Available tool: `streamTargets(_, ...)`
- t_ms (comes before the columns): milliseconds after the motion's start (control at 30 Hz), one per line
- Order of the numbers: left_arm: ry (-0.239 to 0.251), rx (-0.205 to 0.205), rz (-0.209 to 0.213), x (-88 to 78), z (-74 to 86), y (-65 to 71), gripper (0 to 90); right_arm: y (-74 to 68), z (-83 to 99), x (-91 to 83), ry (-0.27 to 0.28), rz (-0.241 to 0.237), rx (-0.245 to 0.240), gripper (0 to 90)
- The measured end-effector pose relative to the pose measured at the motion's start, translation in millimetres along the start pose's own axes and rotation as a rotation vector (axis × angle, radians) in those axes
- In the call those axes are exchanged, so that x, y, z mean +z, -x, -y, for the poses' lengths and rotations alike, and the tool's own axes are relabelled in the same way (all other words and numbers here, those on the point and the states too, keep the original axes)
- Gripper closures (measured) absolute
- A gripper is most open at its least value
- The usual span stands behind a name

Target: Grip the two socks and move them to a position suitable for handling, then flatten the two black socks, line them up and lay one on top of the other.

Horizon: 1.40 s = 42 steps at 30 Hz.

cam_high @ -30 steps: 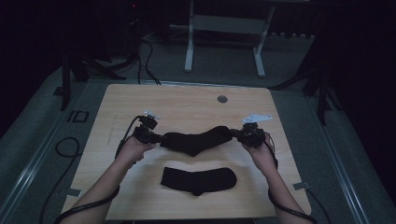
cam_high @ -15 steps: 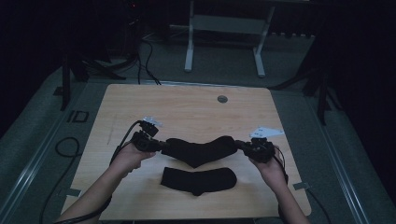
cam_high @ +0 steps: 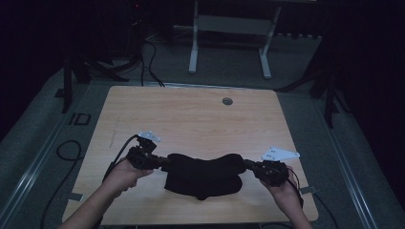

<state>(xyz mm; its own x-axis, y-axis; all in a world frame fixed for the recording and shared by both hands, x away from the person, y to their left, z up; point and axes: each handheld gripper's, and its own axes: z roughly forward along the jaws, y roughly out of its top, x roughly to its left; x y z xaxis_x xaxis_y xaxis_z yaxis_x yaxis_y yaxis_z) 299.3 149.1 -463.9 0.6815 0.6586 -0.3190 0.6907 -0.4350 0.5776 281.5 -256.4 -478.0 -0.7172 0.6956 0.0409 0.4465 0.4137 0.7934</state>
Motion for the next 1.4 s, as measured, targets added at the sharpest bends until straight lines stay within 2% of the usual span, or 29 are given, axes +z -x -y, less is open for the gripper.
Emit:
streamTargets(133,-0.008,-0.012,0.014,5.0,8.9,-0.1,85.6,-6.0,8.6,-3.4,-0.004,-0.009,0.012,88.9)
streamTargets(200,-0.013,-0.016,0.005,8.8,12.6,-1.0,85.6,-8.1,11.6,-3.2,-0.008,-0.017,0.015,88.9)
streamTargets(300,-0.019,-0.039,0.019,14.7,16.4,-4.5,85.6,-13.2,23.5,2.9,-0.035,-0.026,0.024,88.9)
streamTargets(467,-0.049,-0.048,0.034,27.9,24.2,-6.2,85.6,-17.3,36.7,12.8,-0.077,-0.039,0.034,88.9)
streamTargets(633,-0.077,-0.070,0.036,40.7,30.5,-10.7,85.6,-14.8,46.7,22.1,-0.113,-0.036,0.048,88.9)
streamTargets(767,-0.102,-0.062,0.042,47.9,34.3,-12.5,85.3,-11.5,51.5,25.4,-0.123,-0.033,0.061,88.1)
streamTargets(833,-0.104,-0.058,0.040,48.8,34.6,-11.9,84.8,-10.9,52.3,26.5,-0.135,-0.041,0.060,84.6)
streamTargets(900,-0.104,-0.042,0.027,47.1,34.0,-9.7,80.9,-11.3,51.5,26.4,-0.134,-0.046,0.057,74.0)
streamTargets(933,-0.099,-0.035,0.025,45.0,33.5,-9.2,76.3,-11.5,50.3,25.5,-0.131,-0.051,0.055,70.1)
streamTargets(967,-0.098,-0.034,0.033,42.9,33.1,-8.5,67.3,-12.0,48.7,24.2,-0.119,-0.044,0.050,68.6)
streamTargets(1033,-0.075,-0.021,0.004,36.4,32.0,-6.5,61.0,-13.0,44.0,20.1,-0.099,-0.038,0.045,68.1)
streamTargets(1067,-0.068,-0.014,0.011,32.7,31.3,-5.6,59.3,-13.7,41.2,17.6,-0.080,-0.031,0.039,68.2)
streamTargets(1100,-0.055,-0.011,0.013,29.8,30.8,-4.0,59.4,-14.5,38.3,15.5,-0.066,-0.029,0.039,73.8)
streamTargets(1167,-0.038,0.000,-0.009,28.1,29.8,0.9,61.6,-17.4,33.3,13.5,-0.052,-0.033,0.034,80.8)
streamTargets(1200,-0.030,0.003,0.002,29.7,29.5,3.3,65.7,-19.5,31.6,14.3,-0.052,-0.041,0.032,87.7)
streamTargets(1233,-0.030,0.003,0.002,29.7,29.5,3.3,71.2,-19.5,31.6,14.3,-0.052,-0.041,0.032,87.7)
streamTargets(1267,-0.048,0.022,0.012,40.2,28.4,11.0,71.2,-22.1,30.9,16.2,-0.057,-0.052,0.028,89.5)
streamTargets(1300,-0.053,0.019,0.023,45.9,28.0,13.9,79.4,-26.9,31.8,24.3,-0.081,-0.065,0.010,90.0)
streamTargets(1400,-0.084,0.027,0.022,63.3,28.2,18.5,83.5,-29.8,36.3,35.3,-0.113,-0.081,0.005,90.0)
